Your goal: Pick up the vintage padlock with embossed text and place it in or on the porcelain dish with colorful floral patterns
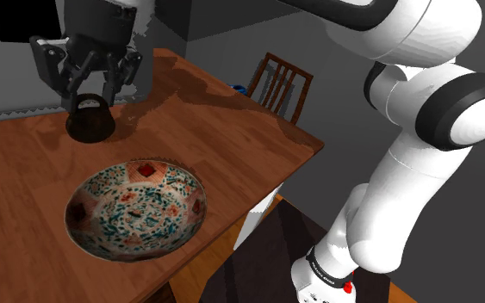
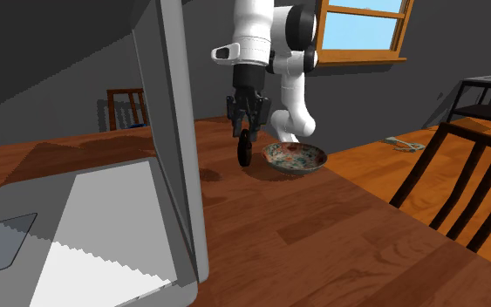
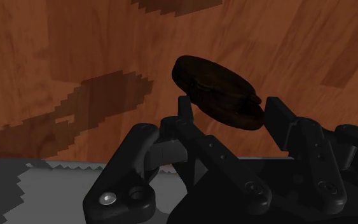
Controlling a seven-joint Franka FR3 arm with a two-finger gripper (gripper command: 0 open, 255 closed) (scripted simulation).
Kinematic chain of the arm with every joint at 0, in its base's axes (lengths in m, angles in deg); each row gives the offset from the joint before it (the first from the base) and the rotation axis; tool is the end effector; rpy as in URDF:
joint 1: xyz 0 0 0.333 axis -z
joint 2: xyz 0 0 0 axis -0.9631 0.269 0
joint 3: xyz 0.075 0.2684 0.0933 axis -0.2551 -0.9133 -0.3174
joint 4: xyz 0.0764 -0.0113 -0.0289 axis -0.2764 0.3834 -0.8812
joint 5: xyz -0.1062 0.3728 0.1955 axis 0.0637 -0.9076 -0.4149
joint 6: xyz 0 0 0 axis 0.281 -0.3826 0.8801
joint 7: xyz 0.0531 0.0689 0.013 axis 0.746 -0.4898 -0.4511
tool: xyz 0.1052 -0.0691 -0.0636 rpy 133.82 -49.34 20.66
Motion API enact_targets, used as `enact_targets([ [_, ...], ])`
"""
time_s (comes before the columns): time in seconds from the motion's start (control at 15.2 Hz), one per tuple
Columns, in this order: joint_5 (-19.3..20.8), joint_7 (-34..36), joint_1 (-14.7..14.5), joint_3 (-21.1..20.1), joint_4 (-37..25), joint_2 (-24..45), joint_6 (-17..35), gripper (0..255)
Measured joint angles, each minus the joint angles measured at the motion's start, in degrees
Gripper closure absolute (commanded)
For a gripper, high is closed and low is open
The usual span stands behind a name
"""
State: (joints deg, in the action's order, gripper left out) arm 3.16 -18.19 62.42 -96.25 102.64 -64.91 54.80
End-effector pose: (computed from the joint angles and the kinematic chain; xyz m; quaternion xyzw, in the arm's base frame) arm 0.5153 0.4029 0.5862 -0.9906 -0.0797 -0.0898 0.0652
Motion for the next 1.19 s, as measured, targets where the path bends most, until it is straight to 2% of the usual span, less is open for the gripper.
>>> enact_targets([
  [0.79,3.0,1.4,-2.3,-0.6,-16.1,5.3,-11.3,255],
  [0.99,1.2,1.9,-1.8,-1.0,-12.8,1.2,-11.8,255],
  [1.19,-1.6,3.0,-1.6,-1.4,-6.5,-4.9,-10.9,255],
])
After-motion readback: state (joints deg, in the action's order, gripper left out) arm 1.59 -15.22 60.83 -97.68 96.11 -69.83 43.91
